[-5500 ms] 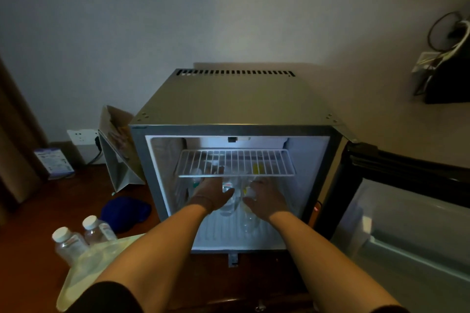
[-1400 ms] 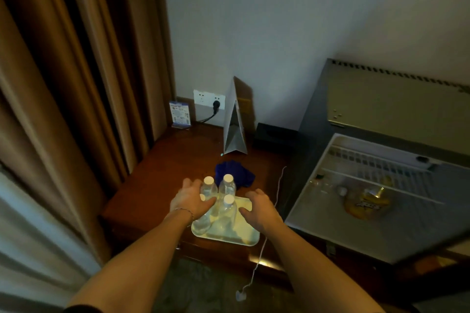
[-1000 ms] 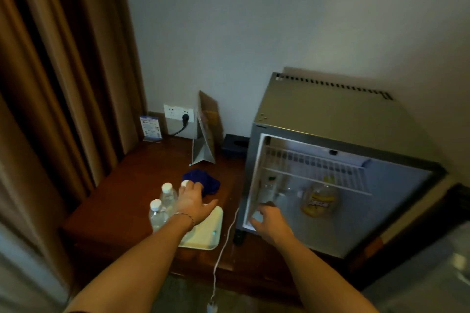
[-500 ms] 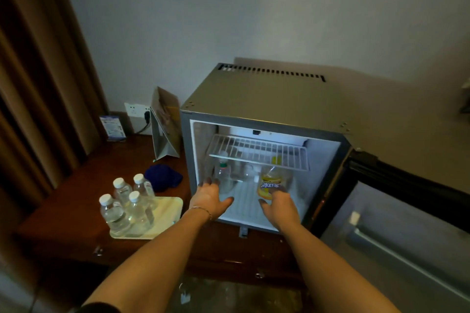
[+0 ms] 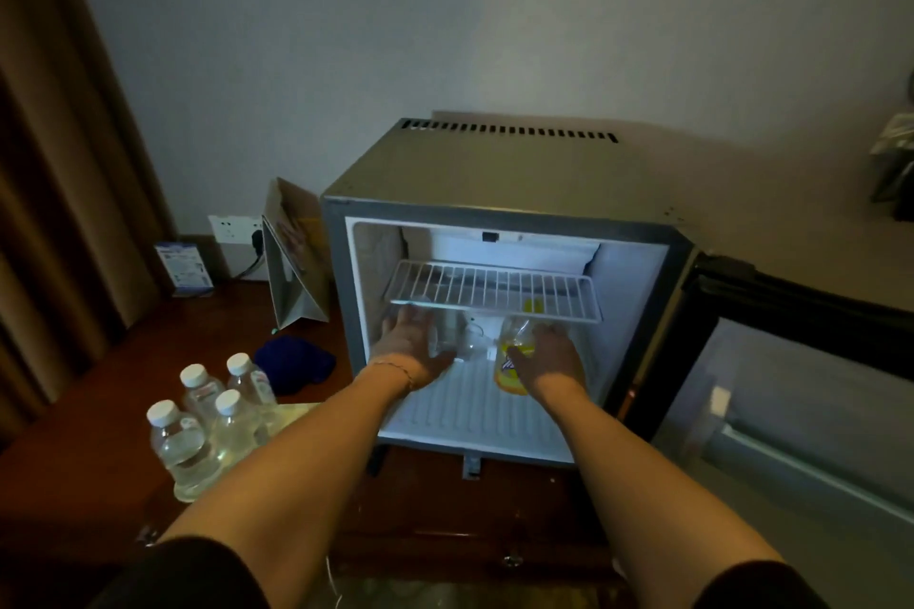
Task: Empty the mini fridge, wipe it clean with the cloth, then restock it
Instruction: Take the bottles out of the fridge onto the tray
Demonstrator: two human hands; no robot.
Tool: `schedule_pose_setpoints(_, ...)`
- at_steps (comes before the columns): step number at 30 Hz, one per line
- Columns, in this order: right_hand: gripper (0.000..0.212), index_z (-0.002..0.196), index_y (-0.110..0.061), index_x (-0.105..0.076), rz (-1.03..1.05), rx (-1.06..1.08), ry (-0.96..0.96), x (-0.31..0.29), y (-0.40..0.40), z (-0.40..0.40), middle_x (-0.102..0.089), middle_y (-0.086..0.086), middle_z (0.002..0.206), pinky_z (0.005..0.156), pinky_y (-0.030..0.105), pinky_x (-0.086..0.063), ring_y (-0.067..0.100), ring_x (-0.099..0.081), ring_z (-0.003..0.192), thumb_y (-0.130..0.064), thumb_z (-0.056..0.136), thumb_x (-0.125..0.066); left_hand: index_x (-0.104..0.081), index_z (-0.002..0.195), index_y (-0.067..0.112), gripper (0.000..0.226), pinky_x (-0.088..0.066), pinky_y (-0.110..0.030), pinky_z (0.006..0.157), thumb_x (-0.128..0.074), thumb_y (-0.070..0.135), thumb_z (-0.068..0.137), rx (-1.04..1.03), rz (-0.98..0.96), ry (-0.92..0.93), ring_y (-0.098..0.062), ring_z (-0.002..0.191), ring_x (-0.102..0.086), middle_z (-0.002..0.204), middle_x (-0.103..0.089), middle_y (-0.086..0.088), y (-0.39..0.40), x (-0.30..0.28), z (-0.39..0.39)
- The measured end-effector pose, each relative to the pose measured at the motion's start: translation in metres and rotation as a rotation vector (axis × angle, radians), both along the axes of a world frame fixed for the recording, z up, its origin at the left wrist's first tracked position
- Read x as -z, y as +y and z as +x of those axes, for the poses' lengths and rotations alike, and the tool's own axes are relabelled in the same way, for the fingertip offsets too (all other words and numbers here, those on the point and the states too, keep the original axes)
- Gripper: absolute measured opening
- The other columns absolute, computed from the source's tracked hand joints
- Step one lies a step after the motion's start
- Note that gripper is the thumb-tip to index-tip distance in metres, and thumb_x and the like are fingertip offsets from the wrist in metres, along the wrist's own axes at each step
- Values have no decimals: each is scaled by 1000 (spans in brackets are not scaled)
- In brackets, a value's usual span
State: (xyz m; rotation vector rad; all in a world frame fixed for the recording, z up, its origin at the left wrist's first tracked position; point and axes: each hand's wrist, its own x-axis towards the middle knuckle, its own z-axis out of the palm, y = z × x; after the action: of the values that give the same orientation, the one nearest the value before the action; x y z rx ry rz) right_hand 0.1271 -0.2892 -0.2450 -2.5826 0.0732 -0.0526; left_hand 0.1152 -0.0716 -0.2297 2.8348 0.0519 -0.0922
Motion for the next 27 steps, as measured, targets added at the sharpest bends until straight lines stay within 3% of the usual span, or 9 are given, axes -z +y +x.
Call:
schedule_pose_setpoints(5,36,112,-8,-63,56,62,-179,17,5,13,-55,17,130,93,41,-48,38,-55,117,-37,91,-61,-20,155,10,87,-20,-47,120,-55,59,91,-7,-54,-117,-42,145,-20,162,-18,-13,5,23,16)
schedule_pose_setpoints(8,40,112,-2,-62,56,74,-262,26,6,18,-54,22,127,88,43,-49,42,-57,112,-36,92,-60,-22,154,7,88,-20,-46,119,-54,60,91,12,-22,-156,-43,142,-25,160,-20,-15,4,32,24)
schedule_pose_setpoints(12,43,113,3,-62,78,85,-285,31,11,30,-56,26,123,86,43,-51,42,-59,107,-34,93,-60,-32,150,5,83,-21,-46,119,-51,62,92,36,-45,-208,-40,140,-31,155,-32,-18,3,35,39)
schedule_pose_setpoints(15,37,98,0,-67,43,66,-292,32,10,40,-66,24,105,80,41,-54,39,-65,98,-36,93,-60,-36,148,5,80,-32,-44,114,-49,62,93,42,-46,-192,-37,137,-37,153,-36,-19,4,36,46)
schedule_pose_setpoints(18,36,96,2,-67,78,62,-273,36,9,51,-66,25,102,83,41,-49,38,-63,100,-34,96,-59,-46,140,2,73,-39,-37,108,-47,60,96,30,-36,-173,-35,131,-45,148,-42,-21,2,37,52)
schedule_pose_setpoints(24,32,72,-4,-66,103,10,-283,47,9,63,-64,18,75,70,44,-52,33,-65,76,-30,91,-64,-33,148,9,67,-31,-42,112,-47,52,98,29,-75,-219,-41,136,-37,157,-24,-19,4,54,57)
schedule_pose_setpoints(27,36,86,-6,-66,103,42,-251,50,6,60,-65,18,88,73,42,-51,34,-64,87,-40,96,-57,-40,145,16,52,-41,-41,102,-53,36,99,42,-189,-255,-42,126,-46,153,-28,-18,3,53,51)
